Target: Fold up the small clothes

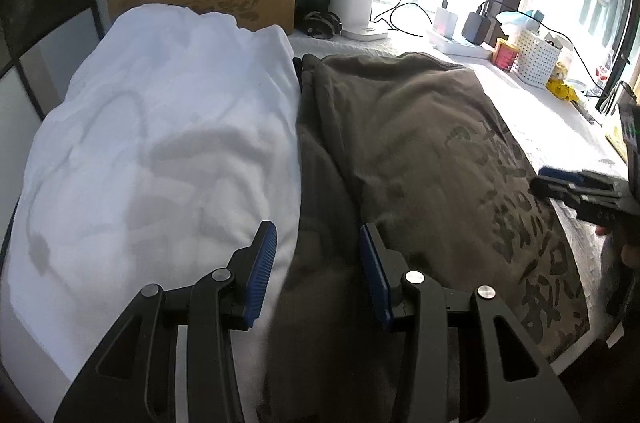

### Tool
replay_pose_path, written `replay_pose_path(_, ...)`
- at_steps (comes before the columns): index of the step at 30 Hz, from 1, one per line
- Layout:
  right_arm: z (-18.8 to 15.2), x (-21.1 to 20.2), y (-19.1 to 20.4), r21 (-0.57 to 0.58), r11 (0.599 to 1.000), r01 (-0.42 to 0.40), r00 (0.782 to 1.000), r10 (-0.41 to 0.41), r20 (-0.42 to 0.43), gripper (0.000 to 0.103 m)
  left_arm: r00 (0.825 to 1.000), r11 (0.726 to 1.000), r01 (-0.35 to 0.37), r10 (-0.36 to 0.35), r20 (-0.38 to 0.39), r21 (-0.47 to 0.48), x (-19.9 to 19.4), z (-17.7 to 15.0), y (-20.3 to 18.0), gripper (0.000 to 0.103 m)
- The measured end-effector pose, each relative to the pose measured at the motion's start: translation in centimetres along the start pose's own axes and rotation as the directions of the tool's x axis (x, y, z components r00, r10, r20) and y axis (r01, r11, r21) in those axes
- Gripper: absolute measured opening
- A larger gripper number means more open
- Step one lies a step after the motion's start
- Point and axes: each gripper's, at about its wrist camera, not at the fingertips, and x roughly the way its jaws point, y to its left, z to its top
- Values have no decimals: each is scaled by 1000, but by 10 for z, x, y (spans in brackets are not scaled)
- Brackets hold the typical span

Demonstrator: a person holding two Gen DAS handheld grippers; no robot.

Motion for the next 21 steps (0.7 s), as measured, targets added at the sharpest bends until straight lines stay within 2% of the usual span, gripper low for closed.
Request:
replay_pose_path(4, -12, -10, 5, -9, 1000, -10, 1000, 10, 4, 47, 1000, 1000, -12, 12, 17, -21, -7, -7, -3, 43)
replay_pose_path(10, -27, -22, 15, -67, 998, 19, 1000, -18, 11, 47, 997, 997, -13, 18, 72, -76, -24, -18, -4, 43)
replay_pose_path(16, -45, -34, 26, -119, 993, 15, 1000, -12, 21, 47, 996, 998, -24, 29, 88, -49, -31, -27, -27, 43)
replay_pose_path(21, -60, -45, 23, -106, 994, 4, 999, 0, 32, 47, 995, 998, -42, 46, 88, -39, -38, -34, -47, 43)
